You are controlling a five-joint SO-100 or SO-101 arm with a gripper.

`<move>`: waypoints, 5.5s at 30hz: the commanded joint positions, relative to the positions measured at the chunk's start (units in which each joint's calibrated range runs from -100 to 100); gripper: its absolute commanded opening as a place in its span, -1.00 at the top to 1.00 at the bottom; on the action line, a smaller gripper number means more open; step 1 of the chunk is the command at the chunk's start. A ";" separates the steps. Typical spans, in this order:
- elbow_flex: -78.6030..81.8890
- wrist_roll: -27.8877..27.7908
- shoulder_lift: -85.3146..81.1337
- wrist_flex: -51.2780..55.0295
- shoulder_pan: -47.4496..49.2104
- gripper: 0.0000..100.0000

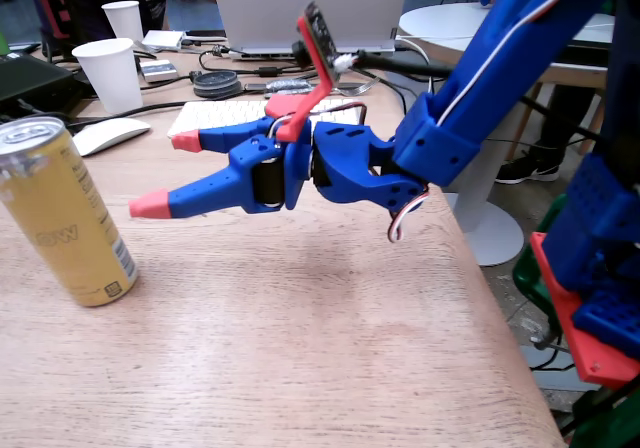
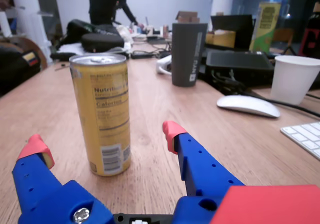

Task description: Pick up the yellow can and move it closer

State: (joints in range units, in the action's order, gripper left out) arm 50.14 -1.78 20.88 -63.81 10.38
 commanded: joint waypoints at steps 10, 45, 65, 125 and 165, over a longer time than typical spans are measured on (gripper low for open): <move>-19.04 -0.39 12.39 -0.39 -1.24 -0.27; -64.53 -0.39 26.37 31.38 5.69 -0.24; -74.06 -0.44 31.61 35.57 4.00 0.09; -69.91 -0.29 12.57 53.88 6.88 0.73; 41.75 -0.34 -103.73 53.79 19.91 0.73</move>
State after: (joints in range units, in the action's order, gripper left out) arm 91.79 -2.03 -75.88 -9.81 27.57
